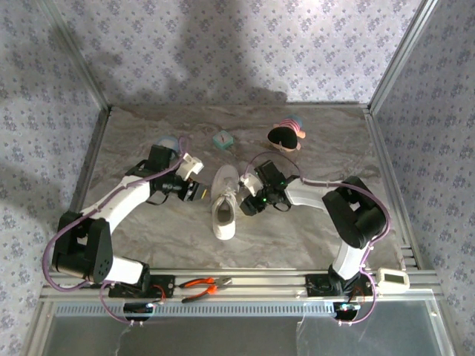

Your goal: Tie the shoes

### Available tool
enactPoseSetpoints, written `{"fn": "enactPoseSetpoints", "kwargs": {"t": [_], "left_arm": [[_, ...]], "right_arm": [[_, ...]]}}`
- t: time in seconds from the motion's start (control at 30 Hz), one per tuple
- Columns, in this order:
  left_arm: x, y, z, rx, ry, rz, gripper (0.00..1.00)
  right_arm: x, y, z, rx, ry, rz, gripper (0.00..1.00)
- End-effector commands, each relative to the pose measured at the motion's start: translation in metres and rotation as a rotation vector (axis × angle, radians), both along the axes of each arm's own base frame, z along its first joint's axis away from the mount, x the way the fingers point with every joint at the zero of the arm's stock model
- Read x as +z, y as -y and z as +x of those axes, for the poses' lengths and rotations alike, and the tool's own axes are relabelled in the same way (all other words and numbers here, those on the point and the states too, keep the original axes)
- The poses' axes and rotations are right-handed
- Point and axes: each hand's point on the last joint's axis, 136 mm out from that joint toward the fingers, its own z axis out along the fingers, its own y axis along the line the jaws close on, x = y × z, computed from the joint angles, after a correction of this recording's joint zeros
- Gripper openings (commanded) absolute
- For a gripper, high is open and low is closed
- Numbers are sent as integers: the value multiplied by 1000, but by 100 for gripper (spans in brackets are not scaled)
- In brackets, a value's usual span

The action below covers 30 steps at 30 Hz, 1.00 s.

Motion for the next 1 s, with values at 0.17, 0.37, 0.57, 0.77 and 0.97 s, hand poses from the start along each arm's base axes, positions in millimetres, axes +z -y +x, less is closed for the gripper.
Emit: {"fn": "enactPoseSetpoints", "kwargs": {"t": [0.17, 0.37, 0.57, 0.77, 0.97], "left_arm": [[14, -12, 0, -104, 141, 25, 43], [17, -13, -3, -198, 183, 20, 44], [10, -11, -6, -239, 191, 16, 44], [6, -12, -4, -259, 233, 38, 45], [-2, -12, 0, -368, 385, 122, 52]], "right_arm": [[22, 6, 1, -6, 165, 30, 0], [37, 17, -7, -17, 205, 57, 0], [36, 10, -4, 29, 203, 52, 0], [40, 6, -1, 35, 199, 48, 0], [60, 38, 1, -100, 241, 3, 0]]}}
